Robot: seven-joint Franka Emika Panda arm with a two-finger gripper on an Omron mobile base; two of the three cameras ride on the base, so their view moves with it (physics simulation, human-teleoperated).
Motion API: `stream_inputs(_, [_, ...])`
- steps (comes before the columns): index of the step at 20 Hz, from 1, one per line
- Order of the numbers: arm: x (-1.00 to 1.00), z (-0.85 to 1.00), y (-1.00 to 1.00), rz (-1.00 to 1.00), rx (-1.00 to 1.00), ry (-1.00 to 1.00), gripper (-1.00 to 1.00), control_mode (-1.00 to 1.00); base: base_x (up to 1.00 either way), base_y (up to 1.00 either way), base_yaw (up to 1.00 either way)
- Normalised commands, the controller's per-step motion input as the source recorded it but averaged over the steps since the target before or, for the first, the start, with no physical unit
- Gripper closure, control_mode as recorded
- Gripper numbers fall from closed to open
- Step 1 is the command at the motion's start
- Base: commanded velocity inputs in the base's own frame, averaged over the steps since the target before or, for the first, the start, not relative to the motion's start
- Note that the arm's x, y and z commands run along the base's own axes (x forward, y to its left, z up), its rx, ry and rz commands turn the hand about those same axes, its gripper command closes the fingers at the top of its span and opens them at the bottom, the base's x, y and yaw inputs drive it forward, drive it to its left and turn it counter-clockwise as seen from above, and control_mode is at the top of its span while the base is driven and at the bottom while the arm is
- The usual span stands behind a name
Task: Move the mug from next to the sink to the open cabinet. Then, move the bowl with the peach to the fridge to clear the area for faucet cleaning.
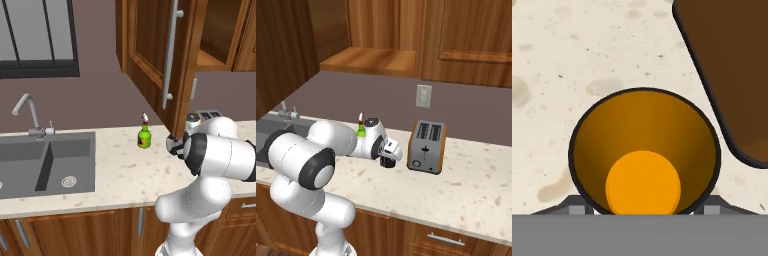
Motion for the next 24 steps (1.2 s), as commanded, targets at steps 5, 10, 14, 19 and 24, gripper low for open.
stream_inputs(5, [-0.06,0.14,0.0,0.0,0.0,0.0,1.0,-1.0,0.0,0.0,0.0])
stream_inputs(10, [-0.39,0.87,0.03,0.0,-0.03,-0.16,1.0,-1.0,0.0,0.0,0.0])
stream_inputs(14, [-0.51,1.0,0.04,0.0,-0.1,-0.32,1.0,-1.0,0.0,0.0,0.0])
stream_inputs(19, [-0.52,1.0,0.05,0.0,-0.14,-0.39,1.0,-1.0,0.0,0.0,0.0])
stream_inputs(24, [-0.36,1.0,0.05,0.05,-0.09,-0.4,1.0,-1.0,0.0,0.0,0.0])
